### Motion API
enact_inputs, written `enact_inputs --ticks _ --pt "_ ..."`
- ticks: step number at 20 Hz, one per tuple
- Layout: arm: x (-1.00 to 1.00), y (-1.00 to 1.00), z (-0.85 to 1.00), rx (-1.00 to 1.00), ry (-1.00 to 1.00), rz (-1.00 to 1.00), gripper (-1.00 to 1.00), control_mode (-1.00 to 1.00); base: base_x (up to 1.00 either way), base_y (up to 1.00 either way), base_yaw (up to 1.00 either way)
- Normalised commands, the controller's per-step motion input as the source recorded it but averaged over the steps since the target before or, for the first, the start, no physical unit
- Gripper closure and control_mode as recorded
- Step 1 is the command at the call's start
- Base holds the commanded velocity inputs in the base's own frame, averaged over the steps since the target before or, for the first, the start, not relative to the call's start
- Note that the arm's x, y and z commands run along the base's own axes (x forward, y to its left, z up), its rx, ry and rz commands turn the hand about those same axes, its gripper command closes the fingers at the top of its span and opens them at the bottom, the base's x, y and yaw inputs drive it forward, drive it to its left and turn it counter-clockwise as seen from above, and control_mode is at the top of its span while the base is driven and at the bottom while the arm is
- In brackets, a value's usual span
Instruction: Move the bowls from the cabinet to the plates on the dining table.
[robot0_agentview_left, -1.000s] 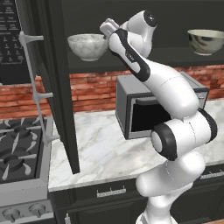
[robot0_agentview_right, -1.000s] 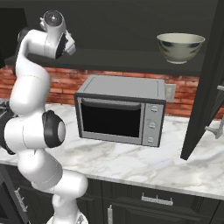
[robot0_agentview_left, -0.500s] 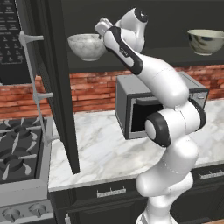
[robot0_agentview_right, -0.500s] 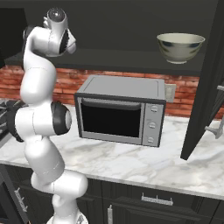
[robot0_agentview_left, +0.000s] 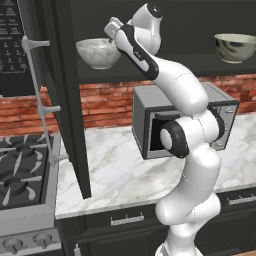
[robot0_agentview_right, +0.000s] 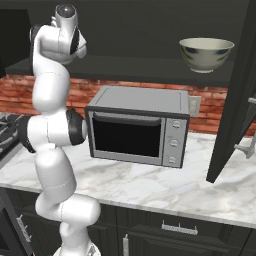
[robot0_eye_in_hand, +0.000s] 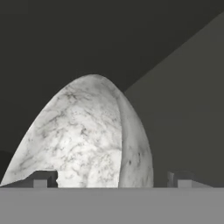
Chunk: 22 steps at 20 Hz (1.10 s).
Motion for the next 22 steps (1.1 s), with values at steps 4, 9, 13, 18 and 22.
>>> enact_inputs --ticks 4,9,13,18,22 --pt "0.0 0.08 0.0 0.0 0.01 0.0 1.0 -1.0 0.0 0.0 0.0" --pt "0.0 0.0 0.0 0.0 0.0 0.0 1.0 -1.0 0.0 0.0 0.0" --pt "0.0 0.0 0.0 0.0 0.0 0.0 1.0 -1.0 0.0 0.0 0.0" --pt "0.0 0.0 0.0 0.0 0.0 0.0 1.0 -1.0 0.0 0.0 0.0" --pt "-0.01 0.0 0.0 0.0 0.0 0.0 1.0 -1.0 0.0 0.0 0.0"
